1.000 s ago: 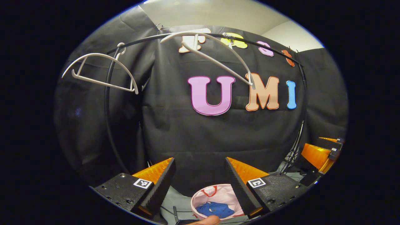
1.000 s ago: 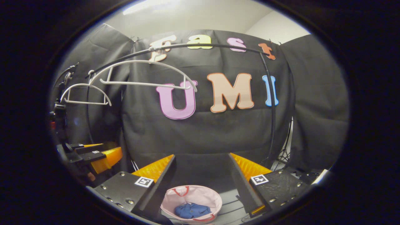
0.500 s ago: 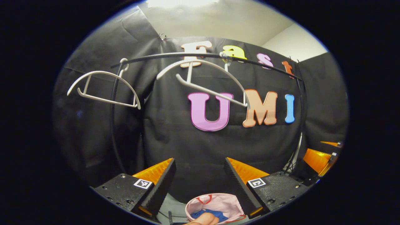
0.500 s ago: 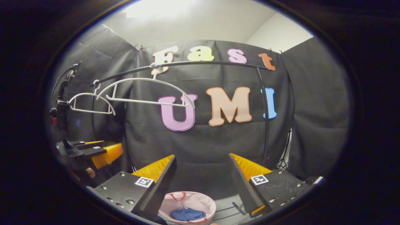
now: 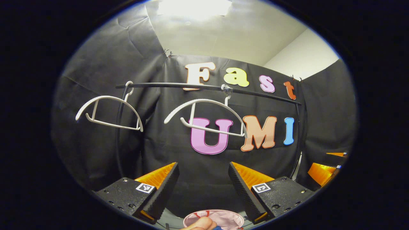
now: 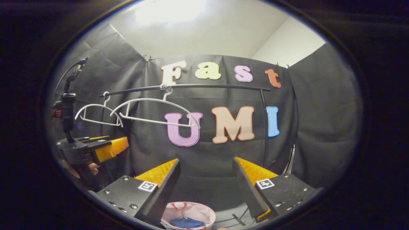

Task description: Grasp the clothes on the hanger with both hands and then place them into the laundry hamper below.

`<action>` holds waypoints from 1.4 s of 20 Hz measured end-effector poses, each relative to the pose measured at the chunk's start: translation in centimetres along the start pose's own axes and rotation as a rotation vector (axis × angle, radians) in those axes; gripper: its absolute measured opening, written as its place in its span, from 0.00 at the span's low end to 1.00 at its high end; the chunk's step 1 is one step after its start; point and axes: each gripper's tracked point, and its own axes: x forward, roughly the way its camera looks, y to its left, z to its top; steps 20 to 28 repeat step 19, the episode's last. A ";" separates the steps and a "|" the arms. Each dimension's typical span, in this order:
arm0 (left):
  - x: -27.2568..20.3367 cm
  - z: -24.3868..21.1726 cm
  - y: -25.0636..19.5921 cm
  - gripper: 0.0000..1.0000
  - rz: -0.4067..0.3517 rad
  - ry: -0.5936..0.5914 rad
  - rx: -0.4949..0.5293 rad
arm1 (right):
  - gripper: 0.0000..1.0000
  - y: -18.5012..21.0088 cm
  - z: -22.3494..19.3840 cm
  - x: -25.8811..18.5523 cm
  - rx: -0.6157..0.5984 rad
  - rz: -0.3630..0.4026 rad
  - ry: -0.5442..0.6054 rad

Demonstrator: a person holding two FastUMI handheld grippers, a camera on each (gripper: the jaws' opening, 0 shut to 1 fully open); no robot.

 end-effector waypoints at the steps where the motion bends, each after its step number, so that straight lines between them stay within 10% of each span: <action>1: 0.0 0.0 -0.1 0.92 -0.002 0.002 0.002 | 0.97 0.2 0.1 -0.2 -0.009 -0.003 -0.006; 28: 0.8 -4.1 1.1 0.92 0.019 0.151 0.043 | 1.00 1.2 -2.4 1.2 0.033 0.025 0.060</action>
